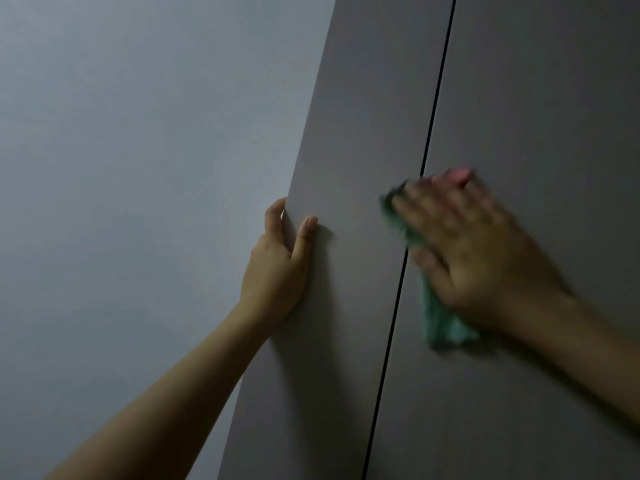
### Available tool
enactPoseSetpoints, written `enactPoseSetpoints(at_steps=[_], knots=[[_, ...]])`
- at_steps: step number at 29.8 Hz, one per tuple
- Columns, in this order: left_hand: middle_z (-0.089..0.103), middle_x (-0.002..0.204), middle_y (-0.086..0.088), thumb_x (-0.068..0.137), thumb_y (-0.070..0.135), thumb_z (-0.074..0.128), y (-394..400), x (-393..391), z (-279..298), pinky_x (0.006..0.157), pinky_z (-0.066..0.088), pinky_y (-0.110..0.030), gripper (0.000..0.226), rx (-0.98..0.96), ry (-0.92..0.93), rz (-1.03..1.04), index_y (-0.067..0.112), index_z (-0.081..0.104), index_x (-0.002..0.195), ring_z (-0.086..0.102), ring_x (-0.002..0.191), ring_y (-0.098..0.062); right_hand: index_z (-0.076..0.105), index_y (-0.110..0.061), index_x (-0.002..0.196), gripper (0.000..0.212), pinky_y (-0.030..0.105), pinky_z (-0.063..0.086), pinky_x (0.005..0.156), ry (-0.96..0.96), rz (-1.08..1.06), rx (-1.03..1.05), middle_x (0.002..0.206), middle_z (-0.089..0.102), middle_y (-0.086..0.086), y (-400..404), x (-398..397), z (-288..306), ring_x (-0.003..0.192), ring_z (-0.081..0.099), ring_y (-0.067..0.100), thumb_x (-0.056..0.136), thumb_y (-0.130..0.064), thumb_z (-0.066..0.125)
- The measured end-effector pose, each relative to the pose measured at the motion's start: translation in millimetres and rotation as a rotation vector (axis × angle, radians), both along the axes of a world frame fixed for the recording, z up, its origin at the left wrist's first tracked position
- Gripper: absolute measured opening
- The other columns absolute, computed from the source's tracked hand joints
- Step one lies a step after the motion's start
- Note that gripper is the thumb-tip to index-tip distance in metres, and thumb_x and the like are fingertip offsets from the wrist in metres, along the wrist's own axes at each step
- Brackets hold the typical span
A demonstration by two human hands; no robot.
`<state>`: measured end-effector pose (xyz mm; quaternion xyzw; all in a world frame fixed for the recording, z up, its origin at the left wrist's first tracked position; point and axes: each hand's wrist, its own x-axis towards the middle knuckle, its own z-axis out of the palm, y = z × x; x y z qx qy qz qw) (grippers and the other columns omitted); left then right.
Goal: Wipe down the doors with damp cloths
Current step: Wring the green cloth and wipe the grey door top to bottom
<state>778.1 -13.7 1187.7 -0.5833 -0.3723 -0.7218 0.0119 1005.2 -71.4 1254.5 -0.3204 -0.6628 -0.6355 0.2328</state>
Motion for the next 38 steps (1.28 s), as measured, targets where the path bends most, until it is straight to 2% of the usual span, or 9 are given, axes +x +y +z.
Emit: enactPoseSetpoints(at_steps=[4,9,11,16,22,28,30,34,38], knots=[[0.058,0.129,-0.001,0.088,0.066,0.030,-0.2,2.9,-0.1,0.076,0.033,-0.025,0.060,-0.013,-0.012,0.070,0.036,0.025,0.140,0.057,0.110,-0.026,0.028,-0.016,0.149,0.056,0.045,0.012,0.118,0.387,0.026,0.092,0.154,0.026,0.006,0.9,-19.8,18.6,0.142,0.024,0.032,0.097,-0.037,0.027],[0.061,0.125,-0.005,0.090,0.064,0.030,-1.2,2.8,0.3,0.074,0.037,-0.031,0.059,-0.007,-0.002,0.123,0.033,0.025,0.139,0.059,0.106,-0.030,0.034,-0.015,0.146,0.056,0.049,0.020,0.116,-0.047,-0.003,-0.037,0.152,0.031,0.005,-1.4,0.5,-15.6,0.141,0.028,0.032,0.096,-0.039,0.030],[0.059,0.127,-0.006,0.089,0.065,0.030,-2.4,2.9,0.7,0.077,0.040,-0.034,0.060,-0.032,-0.004,0.108,0.032,0.023,0.139,0.059,0.108,-0.030,0.034,-0.015,0.146,0.056,0.048,0.019,0.116,-0.070,-0.027,-0.022,0.151,0.033,0.006,-5.9,20.1,2.5,0.140,0.030,0.032,0.096,-0.039,0.030],[0.039,0.140,-0.013,0.096,0.048,0.040,-14.3,16.3,7.0,0.103,0.030,-0.042,0.056,0.053,-0.046,0.267,0.024,0.027,0.145,0.038,0.127,-0.031,0.020,-0.019,0.151,0.058,0.041,0.005,0.118,0.499,-0.021,0.097,0.157,0.017,0.003,-9.8,10.2,33.4,0.145,0.015,0.028,0.096,-0.040,0.022],[0.025,0.150,-0.016,0.093,0.033,0.037,-29.3,52.5,17.4,0.115,0.005,-0.044,0.049,0.228,0.203,0.392,0.018,0.042,0.139,0.017,0.139,-0.032,0.032,-0.017,0.147,0.055,0.047,0.020,0.116,0.015,-0.052,-0.062,0.152,0.030,0.003,-17.4,31.1,-17.0,0.142,0.026,0.029,0.096,-0.039,0.029],[0.037,0.143,-0.010,0.093,0.033,0.039,-29.5,59.2,22.2,0.112,0.019,-0.043,0.049,0.262,0.234,0.321,0.014,0.045,0.137,0.027,0.133,-0.028,0.020,-0.021,0.151,0.055,0.040,0.005,0.119,0.550,-0.045,0.106,0.157,0.017,0.002,-20.2,44.9,38.1,0.146,0.013,0.026,0.099,-0.037,0.025],[0.035,0.143,-0.010,0.093,0.039,0.038,-31.7,65.0,23.3,0.113,0.017,-0.043,0.052,0.241,0.220,0.322,0.014,0.043,0.137,0.024,0.135,-0.028,0.018,-0.021,0.151,0.056,0.042,0.006,0.119,0.500,-0.053,0.095,0.158,0.016,0.000,-16.6,31.3,13.1,0.146,0.012,0.027,0.099,-0.038,0.023],[0.029,0.145,-0.013,0.088,0.055,0.037,-38.9,79.0,28.2,0.116,0.014,-0.046,0.067,0.183,0.182,0.329,0.009,0.039,0.136,0.018,0.138,-0.030,0.031,-0.018,0.147,0.054,0.047,0.020,0.116,0.103,-0.055,-0.024,0.153,0.030,0.003,-20.7,47.5,-26.0,0.142,0.026,0.029,0.097,-0.038,0.027],[0.019,0.151,-0.014,0.088,0.064,0.041,-41.5,85.1,27.3,0.118,0.006,-0.047,0.078,0.150,0.205,0.348,0.008,0.029,0.142,0.006,0.143,-0.029,0.030,-0.017,0.148,0.053,0.044,0.015,0.118,0.345,-0.054,0.091,0.153,0.029,0.004,-25.2,66.6,13.0,0.142,0.026,0.028,0.098,-0.035,0.030]])
